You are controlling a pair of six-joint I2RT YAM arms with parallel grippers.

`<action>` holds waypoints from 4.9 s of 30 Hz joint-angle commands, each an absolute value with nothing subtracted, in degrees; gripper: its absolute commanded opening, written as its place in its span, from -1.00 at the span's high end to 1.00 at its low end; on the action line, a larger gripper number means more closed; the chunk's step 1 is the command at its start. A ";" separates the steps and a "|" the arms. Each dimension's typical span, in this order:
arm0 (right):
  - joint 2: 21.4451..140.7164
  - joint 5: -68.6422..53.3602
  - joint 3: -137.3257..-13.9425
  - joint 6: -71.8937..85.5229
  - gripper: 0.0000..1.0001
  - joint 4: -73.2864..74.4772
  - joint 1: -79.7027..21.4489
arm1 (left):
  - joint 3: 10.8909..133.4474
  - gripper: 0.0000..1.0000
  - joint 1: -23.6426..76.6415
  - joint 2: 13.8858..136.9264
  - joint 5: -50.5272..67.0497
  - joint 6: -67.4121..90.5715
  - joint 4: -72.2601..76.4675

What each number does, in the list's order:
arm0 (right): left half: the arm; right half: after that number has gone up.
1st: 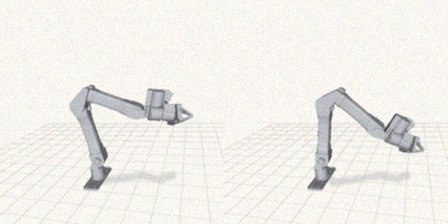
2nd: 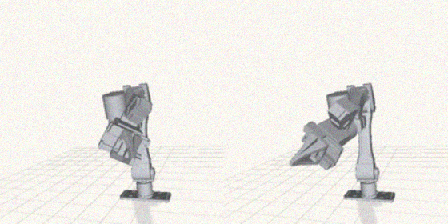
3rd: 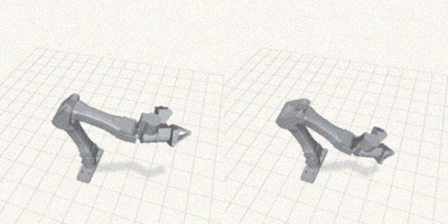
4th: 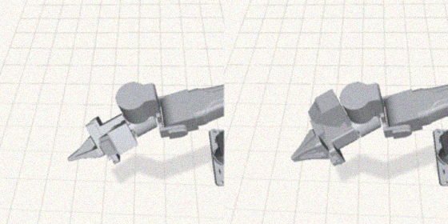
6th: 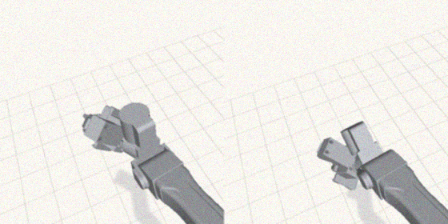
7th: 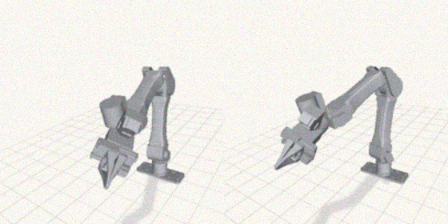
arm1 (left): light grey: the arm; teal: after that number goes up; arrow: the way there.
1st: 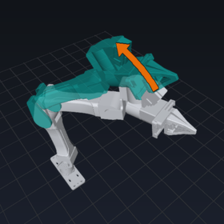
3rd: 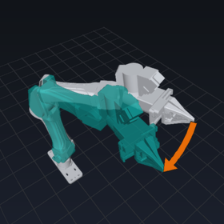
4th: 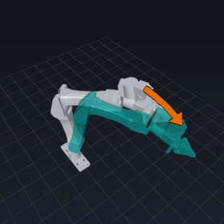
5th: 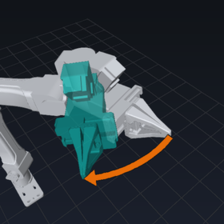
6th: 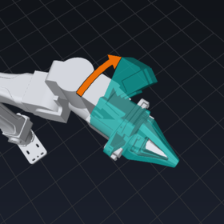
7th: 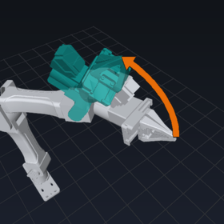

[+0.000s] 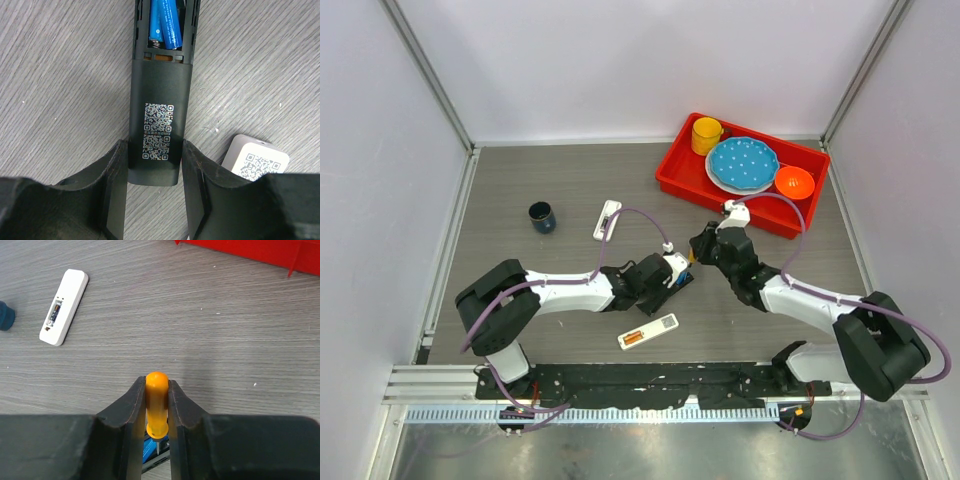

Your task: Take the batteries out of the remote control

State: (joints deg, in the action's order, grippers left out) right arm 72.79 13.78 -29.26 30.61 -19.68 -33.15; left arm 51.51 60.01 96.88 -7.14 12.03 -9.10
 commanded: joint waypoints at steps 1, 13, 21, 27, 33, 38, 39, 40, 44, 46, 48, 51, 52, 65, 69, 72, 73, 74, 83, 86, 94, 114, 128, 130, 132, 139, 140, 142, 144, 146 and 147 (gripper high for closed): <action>73.65 13.71 -31.72 31.73 0.98 -23.20 -34.19 | 48.52 1.00 61.35 101.60 -4.04 13.36 -13.27; 76.81 13.01 -33.57 33.66 0.98 -24.96 -36.03 | 48.60 1.00 61.35 101.60 -4.04 13.36 -13.36; 77.43 11.08 -35.86 34.45 0.98 -24.79 -36.47 | 48.60 1.00 61.35 101.78 -3.96 13.36 -13.45; 77.70 10.98 -36.91 34.45 0.98 -24.17 -36.83 | 48.78 1.00 61.35 101.95 -3.96 13.27 -13.36; 76.99 12.21 -36.74 33.93 0.98 -23.38 -36.83 | 48.78 1.00 61.35 101.95 -3.87 13.18 -13.36; 75.59 14.15 -36.74 32.70 0.98 -22.50 -36.74 | 48.69 1.00 61.35 101.78 -3.87 13.10 -13.36; 75.41 14.32 -36.83 32.26 0.98 -22.33 -36.39 | 48.69 1.00 61.35 101.78 -3.87 13.10 -13.36; 75.15 14.50 -36.91 32.08 0.98 -21.89 -36.04 | 48.69 1.00 61.35 101.78 -3.87 13.10 -13.45; 74.36 13.71 -36.65 31.82 0.98 -21.18 -33.93 | 48.60 1.00 61.35 101.51 -3.95 13.10 -13.36; 73.92 13.10 -36.21 31.82 0.98 -21.18 -32.35 | 48.52 1.00 61.35 101.34 -3.96 13.10 -13.18; 72.95 12.31 -35.51 31.82 0.98 -21.18 -30.95 | 48.43 1.00 61.35 101.25 -3.96 13.10 -13.18; 72.16 10.38 -34.54 32.43 0.98 -21.27 -27.87 | 48.34 1.00 61.35 101.16 -3.96 13.18 -13.10; 71.98 9.94 -34.19 32.61 0.98 -21.36 -27.08 | 48.34 1.00 61.35 101.16 -3.96 13.18 -13.01; 71.89 4.57 -31.11 35.33 0.98 -24.87 -22.76 | 48.34 1.00 61.35 101.25 -3.96 13.18 -13.01; 72.07 3.52 -30.68 34.72 0.98 -25.75 -22.85 | 48.34 1.00 61.43 101.42 -3.87 13.10 -13.09; 72.60 3.25 -30.67 34.37 0.98 -26.10 -23.47 | 48.43 1.00 61.35 101.51 -3.87 13.10 -13.09; 72.86 3.25 -30.59 34.28 0.98 -26.28 -24.08 | 48.43 1.00 61.43 101.51 -3.87 13.10 -13.18; 73.21 3.69 -30.59 34.28 0.98 -26.28 -24.34 | 48.43 1.00 61.44 101.43 -3.87 13.10 -13.10; 75.85 7.12 -30.94 33.14 0.98 -26.37 -25.75 | 48.52 1.00 61.43 101.60 -3.60 13.10 -13.01; 75.50 8.00 -30.94 32.52 0.98 -25.84 -25.66 | 48.52 1.00 61.43 101.60 -3.60 13.10 -13.18; 74.62 9.40 -30.59 32.08 0.98 -25.22 -25.75 | 48.52 1.00 61.35 101.60 -3.60 13.10 -13.18; 75.76 6.86 -29.71 33.14 0.98 -25.58 -26.10 | 48.78 1.00 61.52 102.13 -3.52 13.01 -13.45; 76.64 4.31 -28.04 33.57 0.98 -26.54 -26.89 | 48.78 1.00 61.35 102.04 -3.78 13.10 -13.36; 76.55 4.04 -28.12 33.92 0.98 -26.72 -26.81 | 48.87 1.00 61.44 102.13 -3.78 13.10 -13.45; 75.85 4.57 -28.04 34.10 0.98 -26.54 -26.81 | 48.87 1.00 61.43 102.22 -3.69 13.01 -13.36; 72.17 7.64 -27.77 33.49 0.98 -26.63 -26.81 | 48.87 1.00 61.43 102.13 -3.69 13.10 -13.36; 71.81 7.91 -27.86 33.49 0.98 -26.72 -26.81 | 48.87 1.00 61.35 102.04 -3.60 13.01 -13.45; 71.46 8.26 -28.39 33.22 0.98 -26.63 -26.81 | 48.87 1.00 61.44 102.13 -3.52 13.09 -13.36; 71.63 8.17 -29.09 33.13 0.98 -26.72 -26.81 | 48.87 1.00 61.44 102.13 -3.52 13.01 -13.36; 72.07 8.17 -29.53 33.05 0.98 -26.72 -26.81 | 48.87 1.00 61.44 101.95 -3.52 13.01 -13.36; 72.33 8.17 -29.88 33.05 0.98 -26.72 -26.81 | 48.87 1.00 61.44 101.95 -3.52 13.01 -13.36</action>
State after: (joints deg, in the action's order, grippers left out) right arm 72.97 6.68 -27.53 33.54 -24.10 -26.52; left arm 51.57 60.12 97.01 -7.40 12.45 -9.08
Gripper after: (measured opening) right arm 0.246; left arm 0.444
